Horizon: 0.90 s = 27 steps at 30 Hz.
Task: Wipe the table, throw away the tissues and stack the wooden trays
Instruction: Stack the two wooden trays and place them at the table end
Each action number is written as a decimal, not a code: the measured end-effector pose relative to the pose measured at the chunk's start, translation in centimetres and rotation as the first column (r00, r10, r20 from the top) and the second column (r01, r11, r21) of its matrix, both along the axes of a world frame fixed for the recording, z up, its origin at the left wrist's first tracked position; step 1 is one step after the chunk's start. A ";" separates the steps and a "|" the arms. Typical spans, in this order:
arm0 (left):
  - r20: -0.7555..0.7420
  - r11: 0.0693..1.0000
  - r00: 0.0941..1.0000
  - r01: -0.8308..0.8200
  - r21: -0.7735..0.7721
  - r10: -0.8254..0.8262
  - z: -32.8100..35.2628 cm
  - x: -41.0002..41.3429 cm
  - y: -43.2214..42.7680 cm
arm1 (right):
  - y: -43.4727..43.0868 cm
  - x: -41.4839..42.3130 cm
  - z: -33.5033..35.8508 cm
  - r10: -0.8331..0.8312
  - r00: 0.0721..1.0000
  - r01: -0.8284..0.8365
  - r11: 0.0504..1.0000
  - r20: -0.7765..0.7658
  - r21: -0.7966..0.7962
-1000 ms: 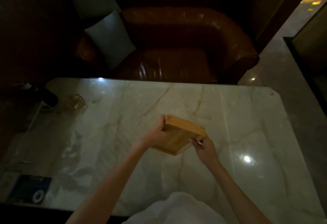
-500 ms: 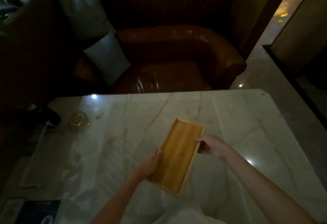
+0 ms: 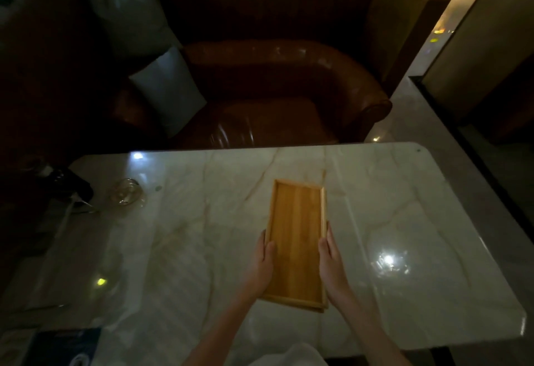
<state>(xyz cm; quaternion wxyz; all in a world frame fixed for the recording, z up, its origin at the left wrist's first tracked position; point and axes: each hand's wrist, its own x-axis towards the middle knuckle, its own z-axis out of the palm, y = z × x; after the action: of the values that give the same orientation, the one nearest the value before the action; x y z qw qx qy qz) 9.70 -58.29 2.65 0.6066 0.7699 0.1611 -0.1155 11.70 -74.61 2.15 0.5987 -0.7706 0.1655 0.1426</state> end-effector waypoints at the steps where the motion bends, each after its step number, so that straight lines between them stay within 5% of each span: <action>1: 0.003 1.000 1.000 0.004 -0.012 -0.004 0.2 -0.2 0.1 | 0.0 -0.1 -0.1 0.019 1.000 -0.019 1.000 0.000 0.004; 19: -0.129 0.854 0.848 -0.520 -0.012 0.515 1.4 -3.5 3.3 | 5.0 3.2 1.1 0.361 0.932 -0.361 0.932 0.004 0.038; 27: -0.073 0.809 0.808 -0.587 -0.024 0.585 1.4 -4.3 10.9 | 13.1 2.5 1.7 0.455 0.890 -0.455 0.890 -0.009 -0.033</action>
<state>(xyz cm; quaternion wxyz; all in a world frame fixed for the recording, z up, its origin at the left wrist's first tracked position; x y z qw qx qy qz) 5.41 -47.37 4.03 0.6248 0.6646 0.4067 0.0496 14.16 -61.48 3.87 0.5355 -0.7979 -0.0168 0.2763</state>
